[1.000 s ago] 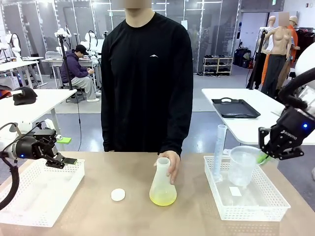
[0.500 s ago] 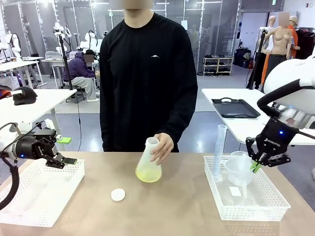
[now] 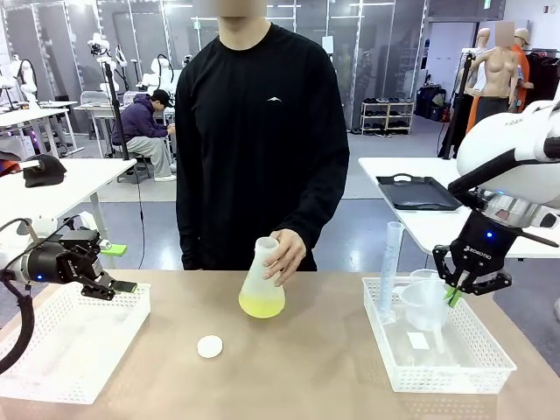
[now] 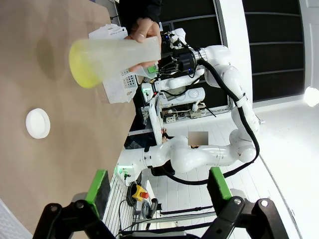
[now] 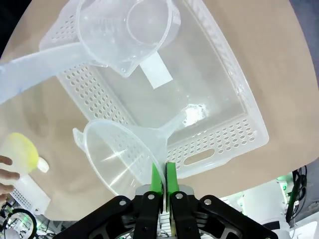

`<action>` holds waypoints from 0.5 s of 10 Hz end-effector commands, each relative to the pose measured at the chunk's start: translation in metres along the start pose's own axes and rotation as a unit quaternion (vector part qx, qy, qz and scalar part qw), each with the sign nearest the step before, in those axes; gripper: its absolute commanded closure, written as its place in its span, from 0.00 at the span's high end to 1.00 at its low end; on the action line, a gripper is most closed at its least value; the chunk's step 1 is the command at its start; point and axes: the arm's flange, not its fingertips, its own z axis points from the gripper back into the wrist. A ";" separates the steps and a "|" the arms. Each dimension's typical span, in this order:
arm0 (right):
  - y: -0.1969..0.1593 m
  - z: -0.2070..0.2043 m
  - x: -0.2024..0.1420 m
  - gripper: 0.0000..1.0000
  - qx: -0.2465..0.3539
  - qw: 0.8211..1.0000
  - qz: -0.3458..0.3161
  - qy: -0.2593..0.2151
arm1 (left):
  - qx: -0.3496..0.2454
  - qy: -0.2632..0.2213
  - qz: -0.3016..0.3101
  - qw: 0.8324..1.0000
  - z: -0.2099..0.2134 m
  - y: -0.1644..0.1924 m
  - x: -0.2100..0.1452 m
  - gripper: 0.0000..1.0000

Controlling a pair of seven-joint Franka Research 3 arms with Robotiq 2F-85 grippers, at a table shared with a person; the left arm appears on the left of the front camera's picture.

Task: Prepare the solutions needed for the experiment.
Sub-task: Once the solution is in the Big flask , pick up the Plastic Funnel and place it back into the right Organizing basket.

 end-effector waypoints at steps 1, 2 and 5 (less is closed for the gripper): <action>0.001 -0.004 0.003 0.22 -0.010 1.000 -0.024 -0.016 | 0.001 0.002 -0.006 1.000 0.000 -0.001 0.001 1.00; -0.001 -0.005 0.003 0.41 -0.007 1.000 -0.023 -0.020 | 0.001 0.002 -0.006 1.000 0.000 -0.001 0.001 1.00; -0.001 -0.005 0.004 0.61 0.007 0.999 -0.023 -0.043 | 0.001 0.002 -0.006 1.000 0.000 -0.001 0.001 1.00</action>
